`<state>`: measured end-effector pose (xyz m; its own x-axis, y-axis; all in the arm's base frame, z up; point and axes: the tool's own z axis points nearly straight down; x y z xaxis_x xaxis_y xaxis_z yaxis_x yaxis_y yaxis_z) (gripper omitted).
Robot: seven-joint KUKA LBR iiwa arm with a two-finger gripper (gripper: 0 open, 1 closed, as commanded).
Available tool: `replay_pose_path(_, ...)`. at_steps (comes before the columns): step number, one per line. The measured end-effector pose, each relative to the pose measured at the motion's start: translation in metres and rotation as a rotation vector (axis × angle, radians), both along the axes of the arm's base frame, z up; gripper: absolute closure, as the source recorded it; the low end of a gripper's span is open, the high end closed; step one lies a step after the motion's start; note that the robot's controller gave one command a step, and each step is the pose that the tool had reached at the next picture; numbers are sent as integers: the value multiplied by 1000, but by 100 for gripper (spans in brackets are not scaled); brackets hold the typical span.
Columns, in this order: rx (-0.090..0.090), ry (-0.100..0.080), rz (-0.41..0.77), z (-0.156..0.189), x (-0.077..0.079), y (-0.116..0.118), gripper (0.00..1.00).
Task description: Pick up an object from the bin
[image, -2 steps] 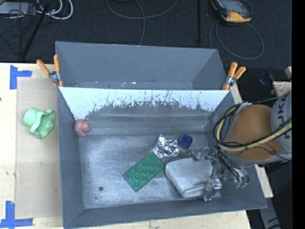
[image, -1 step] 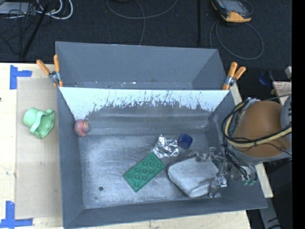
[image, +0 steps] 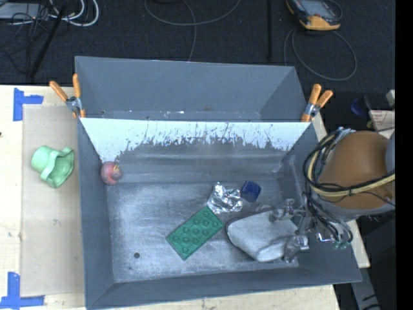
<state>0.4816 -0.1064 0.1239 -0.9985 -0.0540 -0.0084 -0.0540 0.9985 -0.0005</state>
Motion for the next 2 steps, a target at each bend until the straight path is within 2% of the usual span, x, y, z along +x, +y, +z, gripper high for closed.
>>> replay_pose_path(1,-1,0,5,84,0,10,100)
replay_pose_path(2,0,7,215,82,41,11,100)
